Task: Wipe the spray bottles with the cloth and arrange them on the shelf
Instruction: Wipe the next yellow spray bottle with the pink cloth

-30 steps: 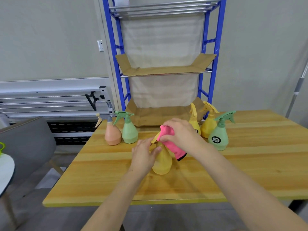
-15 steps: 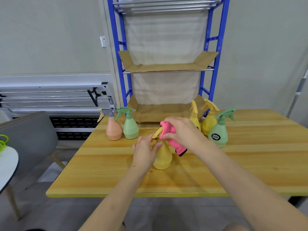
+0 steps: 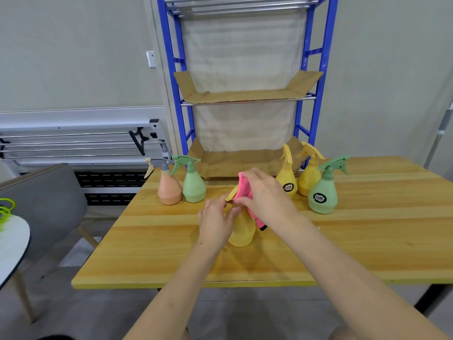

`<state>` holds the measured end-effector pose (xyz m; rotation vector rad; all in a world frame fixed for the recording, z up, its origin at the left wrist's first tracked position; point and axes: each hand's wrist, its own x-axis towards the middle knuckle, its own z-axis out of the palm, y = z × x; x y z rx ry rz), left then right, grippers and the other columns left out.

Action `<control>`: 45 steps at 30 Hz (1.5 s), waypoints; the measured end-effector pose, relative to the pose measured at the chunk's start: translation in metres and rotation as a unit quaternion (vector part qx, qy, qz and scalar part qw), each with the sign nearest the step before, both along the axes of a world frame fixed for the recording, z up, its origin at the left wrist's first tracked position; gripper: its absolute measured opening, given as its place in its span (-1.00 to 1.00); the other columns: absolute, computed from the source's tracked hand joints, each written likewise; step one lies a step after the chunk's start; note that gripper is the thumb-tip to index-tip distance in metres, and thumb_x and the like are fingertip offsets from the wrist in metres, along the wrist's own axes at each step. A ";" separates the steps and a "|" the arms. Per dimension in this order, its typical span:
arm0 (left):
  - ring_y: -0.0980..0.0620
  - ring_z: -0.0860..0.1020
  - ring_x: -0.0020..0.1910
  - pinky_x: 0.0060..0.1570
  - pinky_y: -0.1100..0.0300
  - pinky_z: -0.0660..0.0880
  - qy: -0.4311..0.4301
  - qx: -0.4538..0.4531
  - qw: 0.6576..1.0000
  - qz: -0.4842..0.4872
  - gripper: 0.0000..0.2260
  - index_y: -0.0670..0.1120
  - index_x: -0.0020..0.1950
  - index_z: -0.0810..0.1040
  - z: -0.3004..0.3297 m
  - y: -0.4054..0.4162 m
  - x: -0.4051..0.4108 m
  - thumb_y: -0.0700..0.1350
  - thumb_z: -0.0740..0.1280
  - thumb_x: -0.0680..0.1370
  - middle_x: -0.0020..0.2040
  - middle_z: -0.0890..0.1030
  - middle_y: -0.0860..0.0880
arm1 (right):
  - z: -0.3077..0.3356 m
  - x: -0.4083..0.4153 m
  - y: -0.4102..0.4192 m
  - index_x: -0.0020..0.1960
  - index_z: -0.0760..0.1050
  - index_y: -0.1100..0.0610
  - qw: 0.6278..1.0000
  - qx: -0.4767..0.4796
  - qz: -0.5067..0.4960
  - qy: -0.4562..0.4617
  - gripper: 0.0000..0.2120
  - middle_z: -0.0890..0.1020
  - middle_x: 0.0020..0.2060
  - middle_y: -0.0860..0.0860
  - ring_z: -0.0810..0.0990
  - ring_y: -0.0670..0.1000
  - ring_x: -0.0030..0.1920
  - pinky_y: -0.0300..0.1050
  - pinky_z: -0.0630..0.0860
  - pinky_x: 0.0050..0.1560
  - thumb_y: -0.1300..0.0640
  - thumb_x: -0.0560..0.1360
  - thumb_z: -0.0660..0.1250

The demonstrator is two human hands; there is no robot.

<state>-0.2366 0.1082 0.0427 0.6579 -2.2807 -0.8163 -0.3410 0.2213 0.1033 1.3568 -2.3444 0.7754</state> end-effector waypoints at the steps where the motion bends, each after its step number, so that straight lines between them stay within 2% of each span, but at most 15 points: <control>1: 0.02 0.46 0.24 0.28 -0.13 0.41 -0.001 -0.001 1.000 -0.008 -0.67 0.12 0.38 0.54 0.001 0.000 0.001 0.05 0.37 0.62 0.10 0.62 0.07 | 0.000 -0.002 0.001 0.43 0.48 0.10 1.000 -0.001 0.010 -0.007 -0.36 0.55 0.30 0.01 0.57 0.11 0.27 0.03 0.50 0.32 -0.05 0.43 0.58; 6: 0.00 0.44 0.24 0.32 -0.09 0.36 -0.016 -0.018 0.999 -0.033 -0.67 0.12 0.40 0.53 0.009 -0.002 0.006 0.02 0.36 0.63 -0.03 0.48 0.20 | 0.005 -0.017 0.010 0.35 0.55 0.08 0.996 -0.018 0.074 -0.050 -0.43 0.57 0.30 -0.04 0.54 -0.01 0.27 -0.18 0.42 0.33 -0.01 0.40 0.62; 9: -0.02 0.43 0.22 0.33 -0.07 0.33 -0.030 -0.013 0.998 -0.046 -0.73 0.06 0.34 0.54 0.014 -0.004 0.008 0.01 0.35 0.64 -0.07 0.40 0.29 | 0.004 -0.026 0.012 0.27 0.55 0.06 0.995 -0.024 0.084 -0.056 -0.54 0.60 0.21 -0.05 0.54 -0.01 0.19 -0.10 0.48 0.25 0.05 0.43 0.60; 13: 0.02 0.45 0.24 0.35 -0.05 0.29 -0.044 -0.017 0.997 -0.055 -0.77 0.09 0.28 0.49 0.015 -0.010 0.005 0.02 0.36 0.64 -0.02 0.47 0.23 | -0.002 -0.032 0.014 0.23 0.58 0.04 0.991 -0.060 0.088 -0.078 -0.58 0.62 0.10 -0.10 0.56 -0.02 0.13 -0.14 0.46 0.18 0.09 0.42 0.61; 16: 0.09 0.47 0.19 0.30 0.05 0.26 -0.027 -0.005 0.998 -0.049 -0.61 0.20 0.39 0.36 0.017 -0.011 0.003 0.01 0.39 0.62 0.08 0.53 0.13 | -0.006 -0.034 0.018 0.26 0.60 -0.03 0.980 -0.097 0.078 -0.154 -0.55 0.64 0.08 -0.11 0.58 -0.04 0.08 -0.12 0.52 0.11 0.03 0.42 0.62; 18: 0.10 0.45 0.16 0.31 0.05 0.26 -0.029 -0.025 0.998 -0.051 -0.54 0.26 0.46 0.30 0.017 -0.009 0.004 -0.01 0.38 0.63 0.08 0.52 0.14 | -0.008 -0.033 0.019 0.29 0.58 -0.09 0.972 -0.113 0.067 -0.196 -0.54 0.65 0.08 -0.10 0.59 -0.03 0.08 -0.07 0.57 0.07 -0.02 0.43 0.61; 21: 0.07 0.44 0.17 0.34 -0.03 0.29 -0.040 -0.054 0.996 -0.052 -0.52 0.25 0.52 0.32 0.016 -0.005 0.005 -0.02 0.36 0.64 0.00 0.47 0.23 | -0.010 -0.026 0.012 0.26 0.57 -0.11 0.968 -0.130 0.039 -0.209 -0.50 0.65 0.06 -0.11 0.56 -0.04 0.10 -0.09 0.56 0.08 -0.14 0.38 0.62; 23: 0.05 0.46 0.17 0.34 -0.01 0.29 -0.032 -0.046 0.997 -0.050 -0.51 0.24 0.54 0.33 0.017 -0.003 0.007 -0.03 0.36 0.64 -0.06 0.39 0.31 | -0.013 -0.021 0.004 0.24 0.56 -0.10 0.968 -0.141 0.013 -0.205 -0.47 0.65 0.06 -0.10 0.53 -0.03 0.12 -0.09 0.52 0.12 -0.22 0.35 0.60; 26: 0.07 0.44 0.12 0.30 0.04 0.30 -0.020 -0.045 0.998 -0.047 -0.51 0.26 0.55 0.31 0.017 -0.001 0.010 -0.02 0.35 0.65 -0.07 0.36 0.32 | -0.020 -0.020 -0.001 0.26 0.55 -0.11 0.967 -0.148 -0.005 -0.206 -0.48 0.65 0.08 -0.08 0.52 -0.02 0.13 -0.08 0.50 0.15 -0.27 0.38 0.56; 31: 0.08 0.43 0.12 0.31 0.04 0.27 -0.025 -0.053 0.997 -0.042 -0.51 0.31 0.53 0.30 0.014 -0.002 0.006 0.00 0.33 0.66 -0.06 0.41 0.31 | -0.021 -0.031 0.012 0.21 0.63 -0.14 0.950 -0.186 0.088 -0.234 -0.80 0.71 0.05 -0.22 0.63 -0.16 0.13 -0.28 0.52 0.08 -0.03 0.59 0.43; 34: 0.07 0.44 0.15 0.30 0.01 0.29 -0.036 -0.073 0.996 -0.034 -0.50 0.29 0.56 0.27 0.012 -0.003 0.003 0.02 0.32 0.65 -0.02 0.49 0.19 | -0.026 -0.041 0.017 0.31 0.61 -0.06 0.936 -0.190 0.119 -0.269 -0.74 0.69 0.14 -0.20 0.62 -0.18 0.19 -0.20 0.56 0.18 0.06 0.63 0.40; 36: 0.08 0.43 0.14 0.29 0.03 0.29 -0.035 -0.086 0.995 -0.026 -0.48 0.31 0.57 0.24 0.010 -0.002 0.002 0.02 0.32 0.66 0.01 0.52 0.17 | -0.027 -0.046 0.020 0.37 0.58 -0.02 0.928 -0.180 0.144 -0.293 -0.69 0.68 0.18 -0.18 0.62 -0.17 0.21 -0.22 0.55 0.19 0.12 0.64 0.40; 39: 0.08 0.44 0.14 0.27 0.05 0.28 -0.025 -0.092 0.995 -0.019 -0.46 0.32 0.58 0.21 0.007 -0.003 0.002 0.02 0.31 0.66 0.03 0.55 0.15 | -0.026 -0.049 0.020 0.33 0.58 -0.04 0.922 -0.165 0.157 -0.313 -0.67 0.69 0.14 -0.16 0.64 -0.14 0.16 -0.20 0.57 0.16 0.11 0.59 0.47; 42: 0.10 0.44 0.19 0.29 0.06 0.26 -0.026 -0.088 0.996 -0.021 -0.46 0.33 0.59 0.17 0.004 -0.005 0.002 0.10 0.29 0.66 0.09 0.57 0.16 | -0.031 -0.046 0.017 0.19 0.62 -0.10 0.923 -0.171 0.125 -0.322 -0.76 0.72 0.01 -0.12 0.66 -0.13 0.01 -0.12 0.59 0.03 0.06 0.54 0.52; 45: 0.13 0.43 0.19 0.30 0.07 0.24 -0.026 -0.079 0.996 -0.022 -0.44 0.36 0.58 0.16 0.001 -0.006 0.003 0.34 0.21 0.59 0.10 0.56 0.18 | -0.044 -0.043 0.012 0.07 0.65 -0.04 0.944 -0.173 0.096 -0.265 -0.90 0.69 -0.11 -0.09 0.63 -0.01 -0.07 -0.03 0.53 -0.07 -0.03 0.58 0.46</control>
